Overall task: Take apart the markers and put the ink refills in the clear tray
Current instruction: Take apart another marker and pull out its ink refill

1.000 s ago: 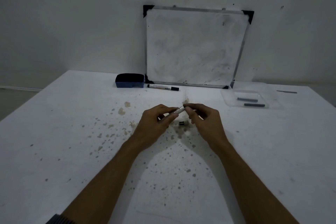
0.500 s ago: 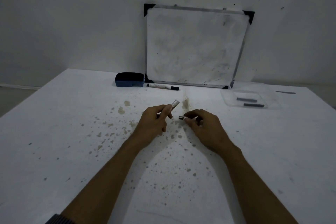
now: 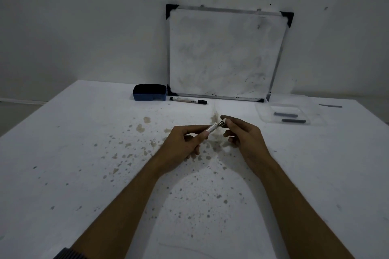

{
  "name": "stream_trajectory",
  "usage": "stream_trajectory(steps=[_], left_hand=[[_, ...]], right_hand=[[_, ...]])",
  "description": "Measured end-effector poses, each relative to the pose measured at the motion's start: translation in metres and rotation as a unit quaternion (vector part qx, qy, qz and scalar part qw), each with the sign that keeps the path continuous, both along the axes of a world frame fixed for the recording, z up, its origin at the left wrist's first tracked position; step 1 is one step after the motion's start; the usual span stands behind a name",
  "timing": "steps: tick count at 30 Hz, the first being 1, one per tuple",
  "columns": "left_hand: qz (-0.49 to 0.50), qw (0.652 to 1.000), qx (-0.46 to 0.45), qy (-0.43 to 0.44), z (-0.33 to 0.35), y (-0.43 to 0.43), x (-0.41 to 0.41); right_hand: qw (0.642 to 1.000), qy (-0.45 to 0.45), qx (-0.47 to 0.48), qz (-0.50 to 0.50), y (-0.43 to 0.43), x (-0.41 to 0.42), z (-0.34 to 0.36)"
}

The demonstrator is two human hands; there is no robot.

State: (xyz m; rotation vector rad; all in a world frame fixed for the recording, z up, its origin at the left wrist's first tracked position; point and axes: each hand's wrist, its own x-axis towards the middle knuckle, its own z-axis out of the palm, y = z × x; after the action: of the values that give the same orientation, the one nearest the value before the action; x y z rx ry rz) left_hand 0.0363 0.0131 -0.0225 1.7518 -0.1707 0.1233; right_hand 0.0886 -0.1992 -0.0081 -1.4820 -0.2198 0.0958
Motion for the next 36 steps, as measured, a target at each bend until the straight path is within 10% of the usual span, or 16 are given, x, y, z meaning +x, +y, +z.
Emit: stream_trajectory(steps=[36], left_hand=[[-0.008,1.0,-0.023,-0.006,0.0003,0.0028,0.0018]], right_hand=[[0.996,-0.075,-0.026,0.043,0.0103,-0.0063,-0.0015]])
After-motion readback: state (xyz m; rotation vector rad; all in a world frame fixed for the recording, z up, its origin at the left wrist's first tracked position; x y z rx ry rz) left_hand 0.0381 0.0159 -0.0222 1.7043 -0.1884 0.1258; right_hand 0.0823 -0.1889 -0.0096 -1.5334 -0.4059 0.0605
